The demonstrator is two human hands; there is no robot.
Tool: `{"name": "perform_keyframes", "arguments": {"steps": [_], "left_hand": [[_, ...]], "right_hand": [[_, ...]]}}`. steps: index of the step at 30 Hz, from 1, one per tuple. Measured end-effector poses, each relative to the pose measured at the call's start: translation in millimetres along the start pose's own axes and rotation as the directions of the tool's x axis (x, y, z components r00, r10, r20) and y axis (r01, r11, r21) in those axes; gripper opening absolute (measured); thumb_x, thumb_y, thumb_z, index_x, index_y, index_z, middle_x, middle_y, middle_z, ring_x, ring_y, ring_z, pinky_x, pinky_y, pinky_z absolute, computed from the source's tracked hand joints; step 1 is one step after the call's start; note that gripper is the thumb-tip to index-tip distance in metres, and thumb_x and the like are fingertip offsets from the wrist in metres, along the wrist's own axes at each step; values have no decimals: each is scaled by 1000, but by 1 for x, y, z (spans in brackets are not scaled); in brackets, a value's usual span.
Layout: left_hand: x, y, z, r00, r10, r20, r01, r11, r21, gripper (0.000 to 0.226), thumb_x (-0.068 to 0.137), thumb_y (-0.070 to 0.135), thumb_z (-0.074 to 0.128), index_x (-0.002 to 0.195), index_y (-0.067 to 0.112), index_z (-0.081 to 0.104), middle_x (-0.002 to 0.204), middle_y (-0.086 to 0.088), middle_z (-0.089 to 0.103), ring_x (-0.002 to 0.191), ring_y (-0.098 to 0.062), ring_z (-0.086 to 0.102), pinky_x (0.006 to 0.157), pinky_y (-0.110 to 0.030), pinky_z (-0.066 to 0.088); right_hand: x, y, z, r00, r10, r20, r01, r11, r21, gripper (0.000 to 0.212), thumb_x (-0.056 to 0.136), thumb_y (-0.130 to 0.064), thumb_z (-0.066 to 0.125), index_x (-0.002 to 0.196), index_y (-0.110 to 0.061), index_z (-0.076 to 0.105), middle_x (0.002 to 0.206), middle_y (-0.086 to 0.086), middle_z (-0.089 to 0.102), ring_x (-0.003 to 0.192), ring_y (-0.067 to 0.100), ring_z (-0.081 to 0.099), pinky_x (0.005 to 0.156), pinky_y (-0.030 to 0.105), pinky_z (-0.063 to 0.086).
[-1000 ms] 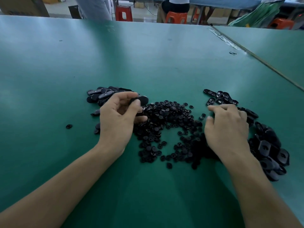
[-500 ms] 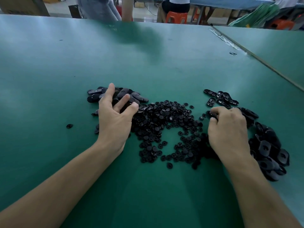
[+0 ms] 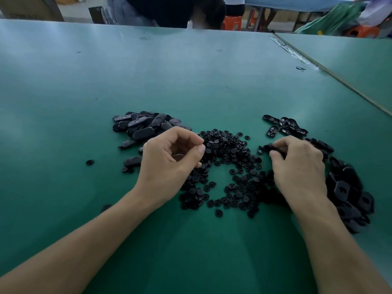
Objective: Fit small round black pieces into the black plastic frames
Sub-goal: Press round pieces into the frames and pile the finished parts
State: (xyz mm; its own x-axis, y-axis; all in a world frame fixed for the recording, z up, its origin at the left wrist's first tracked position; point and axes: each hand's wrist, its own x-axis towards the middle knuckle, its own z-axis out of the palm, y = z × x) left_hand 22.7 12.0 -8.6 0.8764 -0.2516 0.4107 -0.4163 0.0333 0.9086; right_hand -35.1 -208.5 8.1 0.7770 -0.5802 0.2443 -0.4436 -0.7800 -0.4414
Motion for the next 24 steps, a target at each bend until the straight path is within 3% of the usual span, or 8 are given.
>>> {"name": "perform_keyframes", "arguments": {"steps": [3,8,10,13,16,20,22,24], "left_hand": [[-2,1,1,1000,19,8,-19,999,31,7,86,12,72,89,18,70,76,6,70,64,-15,68,62,-41,62],[-3,2,3,1000,23,1,-23,999,24,11,86,11,72,87,22,70,75,9,69,64,-13,66,58,-29,60],[-2,2,3,1000,28,4,-28,999,38,11,86,12,72,87,22,70,75,8,69,63,-14,65,57,-29,60],[-2,1,2,1000,25,13,-25,998,56,10,86,12,72,87,23,70,76,5,69,64,-18,67,56,-31,60],[-2,1,2,1000,12,27,-13,998,55,11,86,13,72,87,23,70,77,4,69,65,-19,67,57,-31,60],[-3,2,2,999,-5,50,3,999,39,9,86,15,72,90,23,70,78,2,70,68,-24,70,57,-30,60],[-3,3,3,998,-17,57,16,1000,23,13,86,17,74,97,22,70,82,2,71,71,-24,71,57,-34,62],[-3,6,3,997,-44,59,44,999,-3,22,83,25,77,104,25,71,88,2,72,77,-21,72,59,-38,63]], "right_hand": [[0,0,0,999,24,48,-22,999,-45,35,100,-29,59,130,-12,62,123,17,57,116,33,52,96,42,45],[-1,0,-1,999,19,41,-19,1000,7,25,98,-27,60,120,-23,70,116,13,64,111,33,56,95,42,49],[0,0,0,999,21,28,-23,998,58,21,96,-23,62,114,-25,72,108,7,67,99,32,61,88,41,53],[1,1,1,999,32,3,-32,990,140,19,93,-17,68,110,-23,74,94,0,63,84,22,61,74,29,47],[2,2,1,999,35,-14,-31,980,197,25,91,-13,71,115,-20,72,97,0,64,89,18,61,76,24,41],[2,-2,-3,998,-9,-61,29,946,323,24,90,-11,73,113,-18,73,85,-11,63,76,-1,59,68,0,41],[-1,-7,-3,995,-79,-52,94,898,430,21,89,-12,74,108,-22,73,83,-16,64,75,-3,61,76,10,51],[-5,-15,-2,984,-176,31,124,795,594,24,88,-9,75,96,-33,73,79,-16,69,74,1,65,75,19,54]]}}
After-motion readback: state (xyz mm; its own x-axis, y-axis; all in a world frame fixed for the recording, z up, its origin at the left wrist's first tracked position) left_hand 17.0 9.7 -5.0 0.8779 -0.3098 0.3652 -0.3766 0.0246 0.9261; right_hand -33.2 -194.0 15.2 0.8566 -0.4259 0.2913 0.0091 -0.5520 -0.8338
